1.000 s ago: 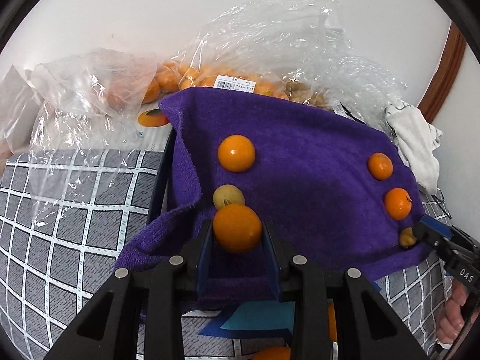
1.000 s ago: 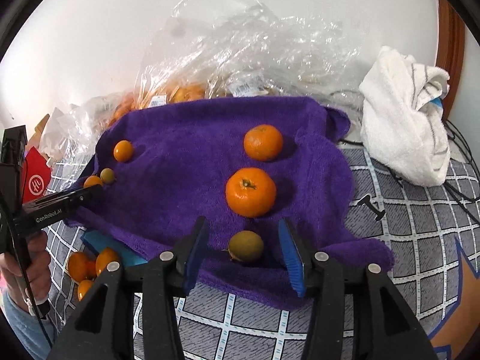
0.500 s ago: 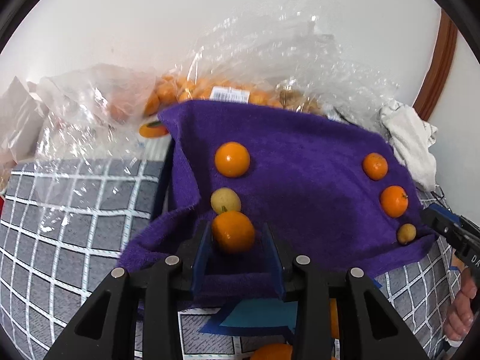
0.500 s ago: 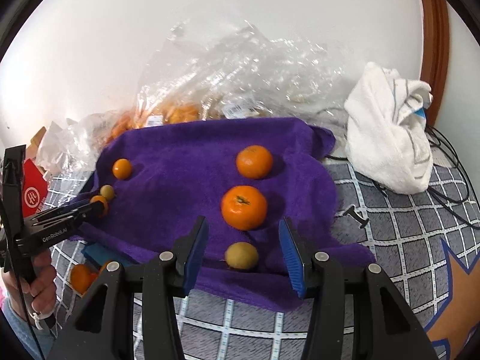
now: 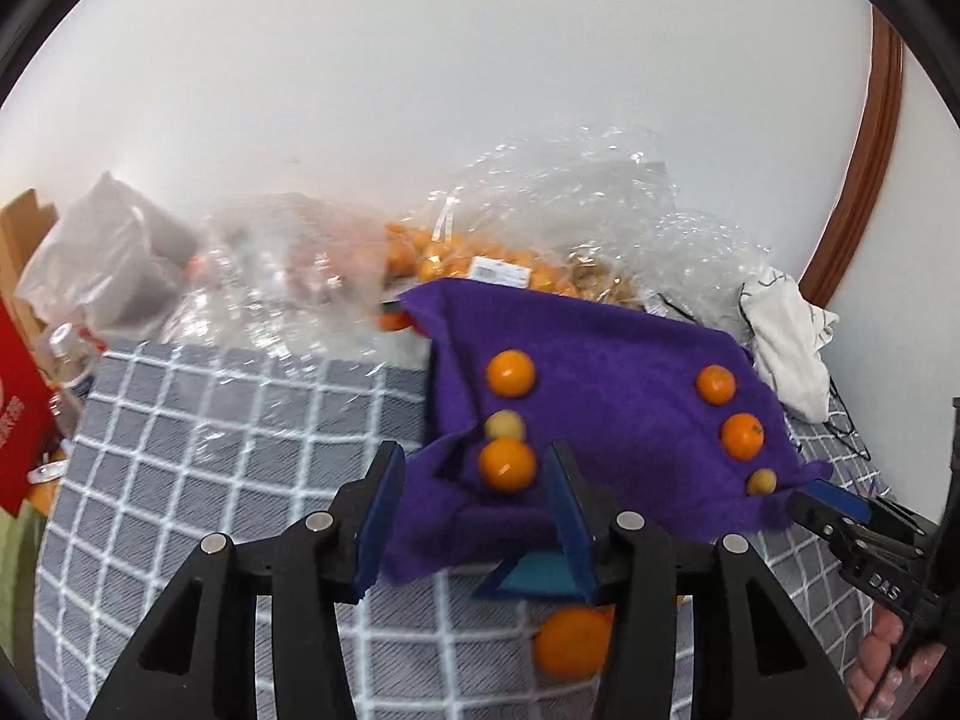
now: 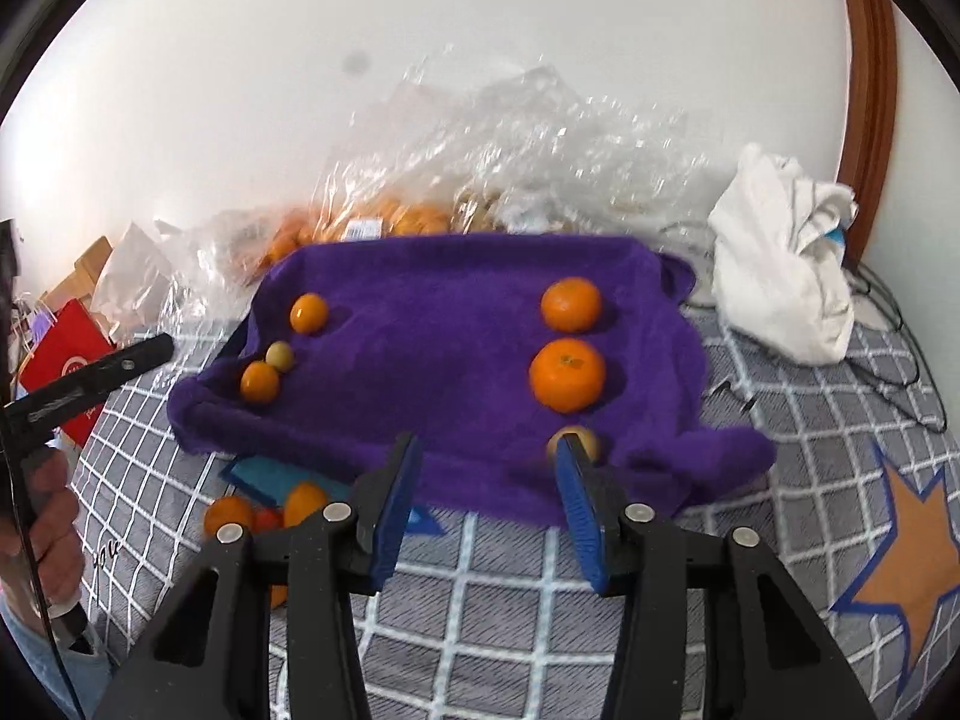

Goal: Organize fruits
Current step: 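Move both tools back down to the loose oranges on the bedspread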

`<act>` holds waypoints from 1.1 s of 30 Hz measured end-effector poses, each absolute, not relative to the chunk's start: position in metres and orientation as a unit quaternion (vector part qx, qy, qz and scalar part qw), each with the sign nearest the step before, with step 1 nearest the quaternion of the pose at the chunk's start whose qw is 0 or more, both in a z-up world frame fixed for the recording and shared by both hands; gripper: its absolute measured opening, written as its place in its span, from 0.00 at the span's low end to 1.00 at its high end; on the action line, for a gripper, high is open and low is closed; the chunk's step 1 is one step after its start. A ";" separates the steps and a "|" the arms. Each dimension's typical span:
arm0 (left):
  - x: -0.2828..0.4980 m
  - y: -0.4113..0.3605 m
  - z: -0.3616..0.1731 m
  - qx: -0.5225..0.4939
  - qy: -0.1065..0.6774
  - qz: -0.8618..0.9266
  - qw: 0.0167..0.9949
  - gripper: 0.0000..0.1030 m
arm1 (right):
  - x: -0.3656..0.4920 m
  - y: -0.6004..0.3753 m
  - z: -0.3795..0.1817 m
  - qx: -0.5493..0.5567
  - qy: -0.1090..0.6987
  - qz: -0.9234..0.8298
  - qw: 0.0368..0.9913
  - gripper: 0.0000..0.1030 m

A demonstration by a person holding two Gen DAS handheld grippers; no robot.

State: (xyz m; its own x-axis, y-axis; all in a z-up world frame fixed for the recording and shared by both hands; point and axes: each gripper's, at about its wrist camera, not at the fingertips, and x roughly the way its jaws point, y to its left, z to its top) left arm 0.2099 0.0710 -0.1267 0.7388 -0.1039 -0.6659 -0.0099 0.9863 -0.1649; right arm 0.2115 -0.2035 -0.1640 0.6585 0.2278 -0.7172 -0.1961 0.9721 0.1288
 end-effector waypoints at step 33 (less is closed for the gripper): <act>0.143 0.132 -0.174 -0.140 0.407 -0.030 0.902 0.44 | 0.204 -0.130 -0.210 -0.001 0.445 0.210 0.870 0.30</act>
State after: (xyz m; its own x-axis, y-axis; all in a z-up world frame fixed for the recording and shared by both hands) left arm 0.1428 0.1322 -0.1742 0.6673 -0.1675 -0.7257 -0.0603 0.9590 -0.2768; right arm 0.2041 -0.1303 -0.2101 0.5150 0.3643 -0.7759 -0.3665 0.9119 0.1849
